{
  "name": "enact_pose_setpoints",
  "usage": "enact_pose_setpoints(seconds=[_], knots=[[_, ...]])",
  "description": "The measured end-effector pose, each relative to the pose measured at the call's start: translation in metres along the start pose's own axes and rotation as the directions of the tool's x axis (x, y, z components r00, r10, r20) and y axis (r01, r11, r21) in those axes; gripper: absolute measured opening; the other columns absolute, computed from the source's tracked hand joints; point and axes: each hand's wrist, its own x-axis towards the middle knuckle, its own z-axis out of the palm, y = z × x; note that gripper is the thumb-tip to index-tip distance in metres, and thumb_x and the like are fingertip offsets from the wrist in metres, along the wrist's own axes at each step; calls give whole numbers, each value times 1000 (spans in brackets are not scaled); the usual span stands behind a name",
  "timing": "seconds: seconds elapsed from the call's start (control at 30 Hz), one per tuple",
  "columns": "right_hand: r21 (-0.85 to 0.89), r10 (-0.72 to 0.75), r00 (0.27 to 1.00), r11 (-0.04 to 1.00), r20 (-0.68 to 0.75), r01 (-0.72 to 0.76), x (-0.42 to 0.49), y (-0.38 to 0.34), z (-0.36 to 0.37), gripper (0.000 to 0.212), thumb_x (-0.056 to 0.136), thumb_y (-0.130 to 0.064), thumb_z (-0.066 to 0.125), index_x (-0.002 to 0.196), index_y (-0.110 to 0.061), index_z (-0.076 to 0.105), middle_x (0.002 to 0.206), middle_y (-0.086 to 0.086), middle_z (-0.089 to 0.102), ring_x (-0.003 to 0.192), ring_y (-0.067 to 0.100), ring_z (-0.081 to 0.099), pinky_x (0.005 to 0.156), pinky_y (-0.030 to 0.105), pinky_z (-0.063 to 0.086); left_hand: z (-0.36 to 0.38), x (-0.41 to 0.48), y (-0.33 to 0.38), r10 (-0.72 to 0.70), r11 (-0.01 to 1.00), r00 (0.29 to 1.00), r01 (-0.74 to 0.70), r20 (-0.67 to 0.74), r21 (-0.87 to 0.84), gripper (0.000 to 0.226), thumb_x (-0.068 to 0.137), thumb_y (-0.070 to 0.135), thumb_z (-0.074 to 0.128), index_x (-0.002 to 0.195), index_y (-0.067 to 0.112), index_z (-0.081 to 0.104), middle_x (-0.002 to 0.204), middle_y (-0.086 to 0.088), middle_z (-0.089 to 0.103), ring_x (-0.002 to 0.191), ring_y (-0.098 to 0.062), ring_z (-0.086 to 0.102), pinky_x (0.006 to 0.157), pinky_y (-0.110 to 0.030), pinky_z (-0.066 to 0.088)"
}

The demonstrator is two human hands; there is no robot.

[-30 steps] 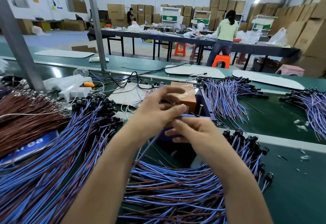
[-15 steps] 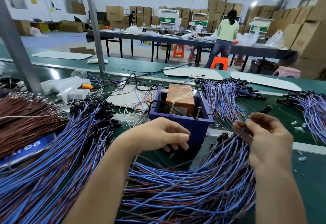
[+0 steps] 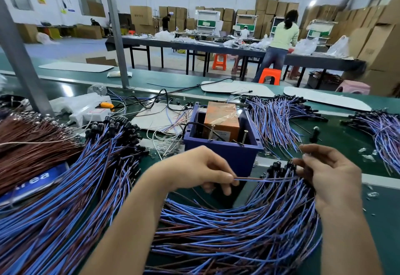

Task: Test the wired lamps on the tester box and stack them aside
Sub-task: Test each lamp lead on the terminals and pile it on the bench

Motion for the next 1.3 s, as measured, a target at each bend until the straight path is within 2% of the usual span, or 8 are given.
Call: enact_pose_setpoints(seconds=[0.27,0.43,0.63,0.77,0.9,1.0,1.17,1.3], knots=[[-365,34,990,927,-140,-84,11,20,-6,42,89,5,54,71,-32,63,79,-1,68,46,13,43,31,10,28,-49,-30,-25,-78,997,960,79,-268,-8,5,80,23,74,76,20,76,76,-4,74,59,-6,55,55,-15,45],[-530,13,1000,848,1,-11,4,19,0,37,88,2,57,71,-30,65,78,1,70,56,7,53,49,21,38,-42,-24,-18,-70,980,943,4,-324,-200,3,78,16,75,77,18,75,81,-7,74,59,-6,59,55,-16,49],[-89,161,974,985,157,-149,-6,3,16,31,92,15,46,89,-9,66,89,6,68,63,18,67,53,20,56,-29,-11,-16,-62,998,952,66,-301,4,6,80,27,74,86,27,75,83,6,74,74,-3,65,73,-20,51],[286,197,955,923,222,-257,-15,-14,28,31,92,16,41,90,-5,63,84,11,60,59,17,70,62,32,61,-7,1,-2,-19,996,977,38,-213,83,35,84,42,67,117,32,65,113,16,69,101,11,60,91,-14,44],[411,161,978,889,136,-203,-22,-20,37,29,92,17,41,88,-7,57,84,9,50,59,18,70,68,37,61,20,6,15,14,998,998,-18,68,62,53,91,41,58,140,29,42,124,3,65,115,-5,59,108,-30,38],[475,156,986,864,57,-164,-20,-21,36,30,90,19,42,85,-9,53,87,12,49,61,19,71,71,37,61,32,5,22,55,996,975,-69,216,58,57,95,26,57,146,22,33,114,-6,70,104,-10,63,103,-27,40],[572,169,985,812,-32,-120,-15,-23,27,31,89,20,42,81,-9,49,81,11,48,60,19,70,72,37,61,32,4,25,82,995,986,-89,142,45,41,93,15,59,134,14,51,103,-13,71,86,-14,64,89,-26,49],[601,181,982,791,-52,-114,-14,-25,23,32,90,19,41,80,-9,48,77,9,48,65,20,68,70,35,61,32,7,22,57,997,996,-60,75,40,47,94,25,58,139,23,45,125,-1,62,112,-14,60,104,-31,42]])
